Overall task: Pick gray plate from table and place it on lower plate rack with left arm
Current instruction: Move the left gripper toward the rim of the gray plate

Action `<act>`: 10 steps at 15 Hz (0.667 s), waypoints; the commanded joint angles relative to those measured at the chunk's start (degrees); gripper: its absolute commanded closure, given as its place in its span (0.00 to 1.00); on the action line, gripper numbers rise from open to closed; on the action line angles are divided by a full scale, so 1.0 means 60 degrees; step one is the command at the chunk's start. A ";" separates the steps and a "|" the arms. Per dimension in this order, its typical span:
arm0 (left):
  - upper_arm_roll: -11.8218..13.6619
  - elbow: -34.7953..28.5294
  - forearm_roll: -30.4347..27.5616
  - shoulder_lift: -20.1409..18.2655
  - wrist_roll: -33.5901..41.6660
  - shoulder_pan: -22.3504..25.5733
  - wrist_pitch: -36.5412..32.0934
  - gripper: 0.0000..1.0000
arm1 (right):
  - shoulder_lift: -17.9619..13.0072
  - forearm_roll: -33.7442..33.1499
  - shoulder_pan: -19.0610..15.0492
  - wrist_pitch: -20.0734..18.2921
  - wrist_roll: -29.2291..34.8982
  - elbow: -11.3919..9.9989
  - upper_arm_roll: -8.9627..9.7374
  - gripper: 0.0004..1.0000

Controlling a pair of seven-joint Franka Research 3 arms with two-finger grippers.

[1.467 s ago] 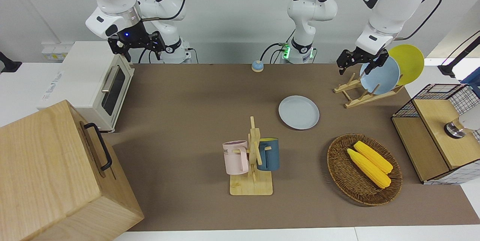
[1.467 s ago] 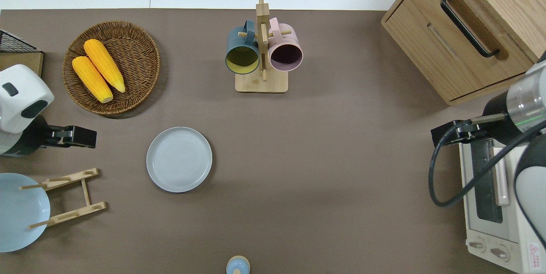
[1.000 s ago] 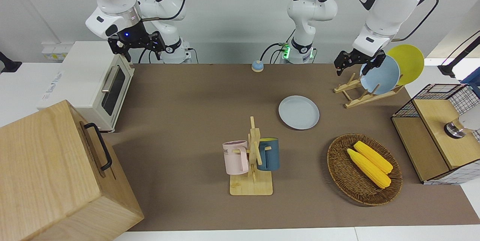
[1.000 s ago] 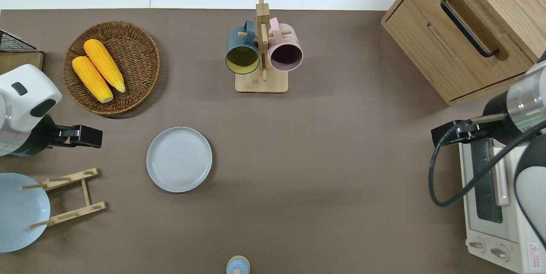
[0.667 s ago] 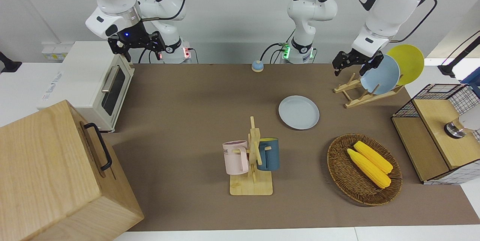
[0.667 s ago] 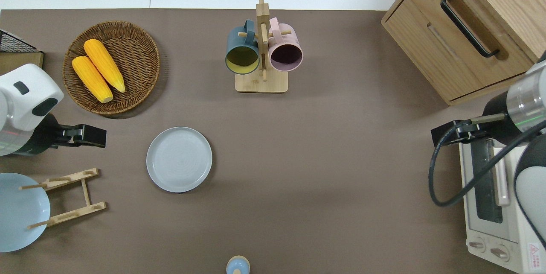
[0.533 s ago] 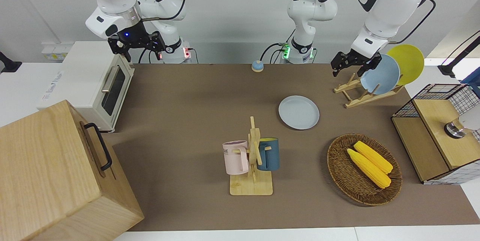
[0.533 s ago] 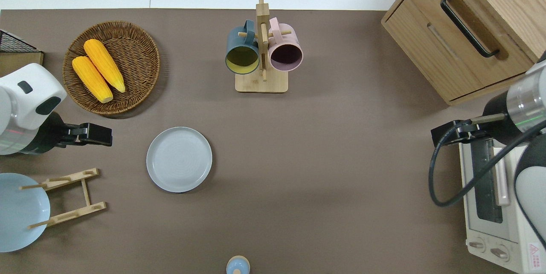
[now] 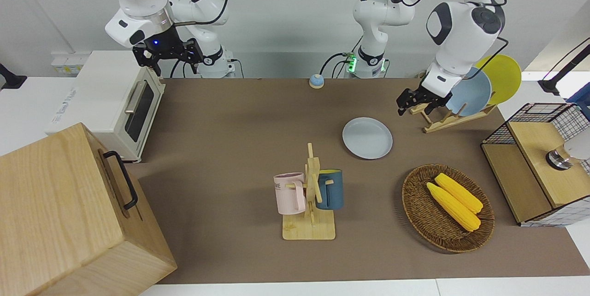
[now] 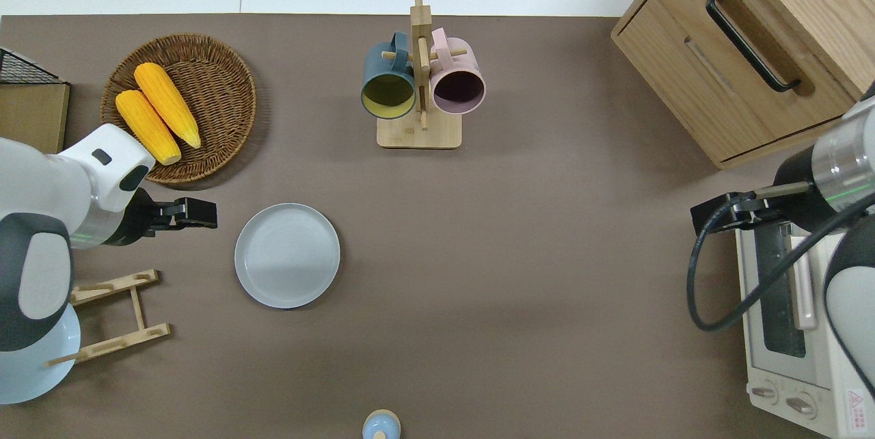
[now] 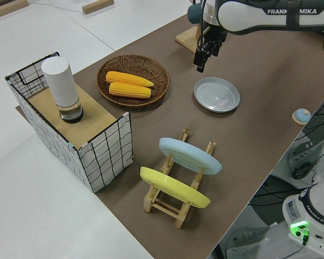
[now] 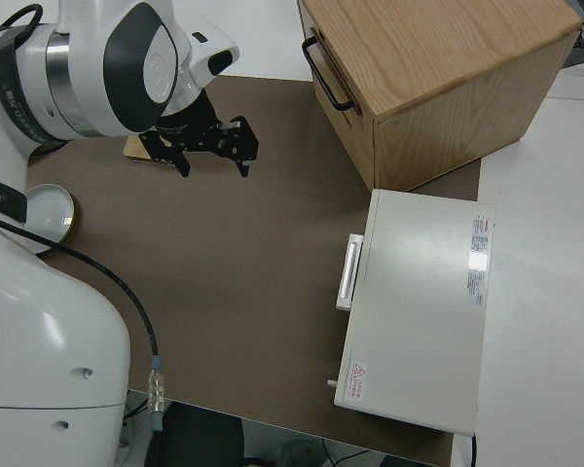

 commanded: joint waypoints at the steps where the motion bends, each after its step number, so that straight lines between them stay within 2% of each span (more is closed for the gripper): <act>1: -0.0033 -0.1284 -0.0120 -0.0235 -0.0475 -0.0064 0.1356 0.01 | -0.0019 -0.0047 -0.0220 -0.0103 0.0113 0.0069 0.0202 0.02; 6: -0.0150 -0.2296 -0.0120 0.0043 -0.0813 -0.0108 0.2793 0.01 | -0.0034 -0.0047 -0.0220 -0.0103 0.0113 0.0069 0.0202 0.02; 10: -0.0151 -0.2356 -0.0324 0.0716 -0.1236 -0.0240 0.3263 0.01 | -0.0019 -0.0047 -0.0220 -0.0103 0.0113 0.0069 0.0202 0.02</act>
